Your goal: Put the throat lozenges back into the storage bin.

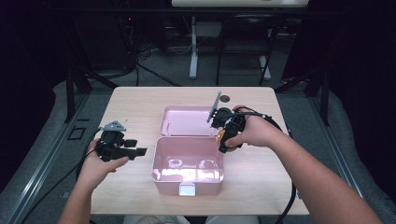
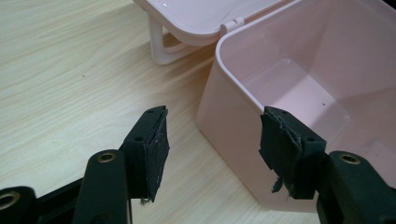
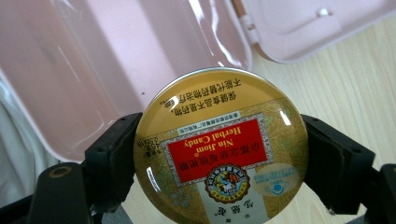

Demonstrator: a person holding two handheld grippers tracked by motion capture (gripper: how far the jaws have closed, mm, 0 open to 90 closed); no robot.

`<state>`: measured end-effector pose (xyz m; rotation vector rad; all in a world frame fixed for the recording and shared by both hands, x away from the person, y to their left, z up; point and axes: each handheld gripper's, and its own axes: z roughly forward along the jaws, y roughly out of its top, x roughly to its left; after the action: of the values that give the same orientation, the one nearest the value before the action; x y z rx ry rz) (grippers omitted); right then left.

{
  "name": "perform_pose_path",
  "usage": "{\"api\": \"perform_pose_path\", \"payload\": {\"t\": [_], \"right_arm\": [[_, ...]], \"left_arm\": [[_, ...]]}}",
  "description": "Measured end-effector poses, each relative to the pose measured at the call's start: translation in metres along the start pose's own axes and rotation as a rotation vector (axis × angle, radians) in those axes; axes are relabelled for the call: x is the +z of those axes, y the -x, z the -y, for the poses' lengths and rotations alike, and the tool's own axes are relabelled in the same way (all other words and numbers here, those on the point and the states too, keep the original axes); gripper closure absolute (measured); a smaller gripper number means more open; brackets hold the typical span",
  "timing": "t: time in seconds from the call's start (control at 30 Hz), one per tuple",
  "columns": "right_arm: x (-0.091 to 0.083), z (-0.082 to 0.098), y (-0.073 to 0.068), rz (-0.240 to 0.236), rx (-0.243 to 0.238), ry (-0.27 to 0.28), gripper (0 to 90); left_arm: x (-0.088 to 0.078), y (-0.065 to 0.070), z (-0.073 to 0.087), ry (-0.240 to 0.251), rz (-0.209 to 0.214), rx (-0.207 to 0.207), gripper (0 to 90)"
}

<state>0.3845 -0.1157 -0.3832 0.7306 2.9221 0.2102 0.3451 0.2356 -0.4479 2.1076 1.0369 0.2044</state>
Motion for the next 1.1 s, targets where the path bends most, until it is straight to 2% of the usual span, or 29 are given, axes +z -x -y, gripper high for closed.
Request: {"api": "perform_pose_path", "payload": {"t": [0.27,0.53,0.87,1.1], "right_arm": [[0.002,-0.009,-0.013,-0.024,-0.073,-0.003,19.9],[0.008,-0.016,-0.020,-0.026,-0.148,-0.003,19.9],[0.015,-0.023,-0.033,-0.050,-0.262,-0.002,19.9],[0.021,-0.028,-0.039,-0.065,-0.304,-0.012,19.9]], "left_arm": [[0.000,0.000,0.000,-0.002,0.000,0.001,41.3],[0.000,0.000,0.000,-0.002,0.001,0.001,41.1],[0.000,-0.001,0.000,-0.001,-0.001,0.000,41.1],[0.000,-0.001,0.000,-0.003,0.002,0.000,41.1]]}}
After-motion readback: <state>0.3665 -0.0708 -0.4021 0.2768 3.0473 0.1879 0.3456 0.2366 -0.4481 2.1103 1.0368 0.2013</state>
